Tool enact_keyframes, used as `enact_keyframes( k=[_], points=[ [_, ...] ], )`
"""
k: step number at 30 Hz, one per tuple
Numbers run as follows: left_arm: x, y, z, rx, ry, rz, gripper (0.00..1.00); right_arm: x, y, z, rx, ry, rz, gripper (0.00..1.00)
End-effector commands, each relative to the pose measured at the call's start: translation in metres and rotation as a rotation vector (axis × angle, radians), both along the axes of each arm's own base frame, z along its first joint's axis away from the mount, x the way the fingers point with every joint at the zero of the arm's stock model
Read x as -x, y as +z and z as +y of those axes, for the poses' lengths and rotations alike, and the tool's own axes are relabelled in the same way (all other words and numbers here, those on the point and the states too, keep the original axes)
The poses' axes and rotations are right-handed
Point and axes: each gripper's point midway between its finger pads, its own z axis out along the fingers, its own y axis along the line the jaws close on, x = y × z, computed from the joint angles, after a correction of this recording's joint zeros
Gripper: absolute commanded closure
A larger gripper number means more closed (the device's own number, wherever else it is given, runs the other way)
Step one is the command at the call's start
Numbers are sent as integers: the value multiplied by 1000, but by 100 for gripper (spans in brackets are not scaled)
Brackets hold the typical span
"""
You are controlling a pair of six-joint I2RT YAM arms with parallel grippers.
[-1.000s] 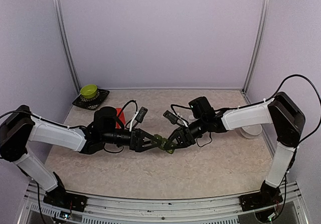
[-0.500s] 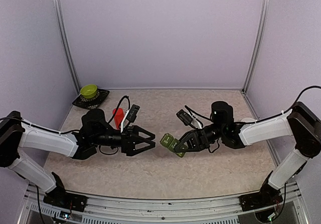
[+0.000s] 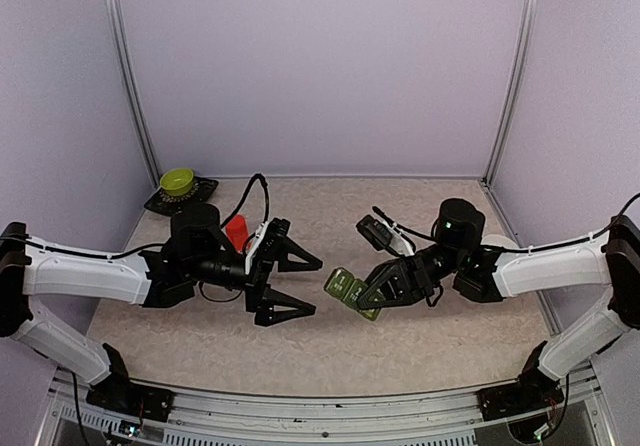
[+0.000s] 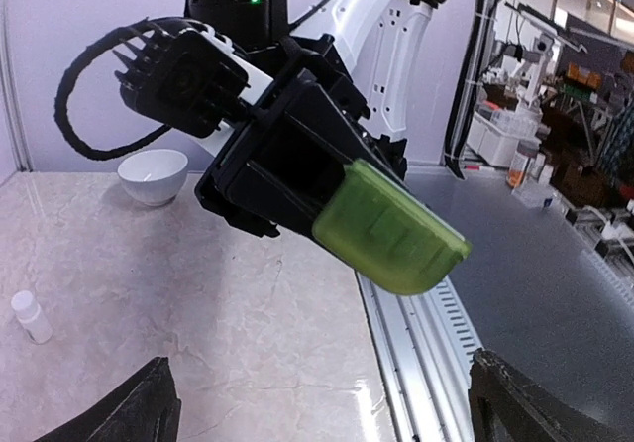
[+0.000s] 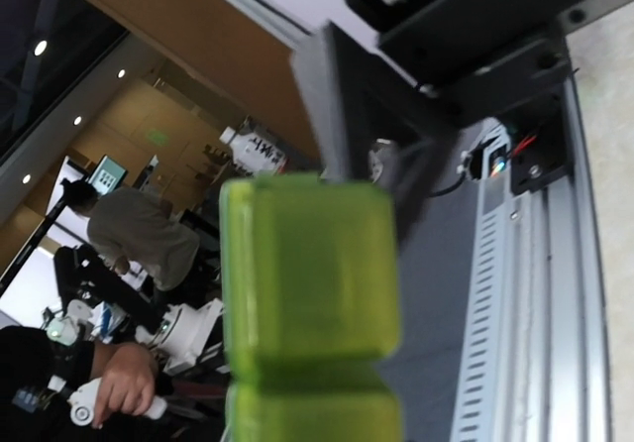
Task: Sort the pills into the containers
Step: Open the lid of the pill container.
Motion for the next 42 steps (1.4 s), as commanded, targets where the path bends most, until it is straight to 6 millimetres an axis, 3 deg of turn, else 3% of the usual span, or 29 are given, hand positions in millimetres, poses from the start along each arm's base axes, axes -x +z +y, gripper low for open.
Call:
enact_keyframes(
  k=[1,8,15,23,33,42],
  points=[
    [12,-2,-1,1,-48,-240,1,21,-5,-7,40,58,30,90],
    [7,-5,-17,-27,-72,-326,2,31,-23,-10,129,108,117,89],
    [7,-2,-35,-54,-115,-349,13,29,-26,-8,150,116,108,88],
    [29,-5,-31,-34,-204,-357,20,27,-29,-5,163,117,113,88],
    [42,-2,-29,-10,-247,-366,36,26,-26,-4,159,120,115,88],
    [50,-8,-30,-16,-282,-353,41,25,-27,-3,163,121,120,88]
  ],
)
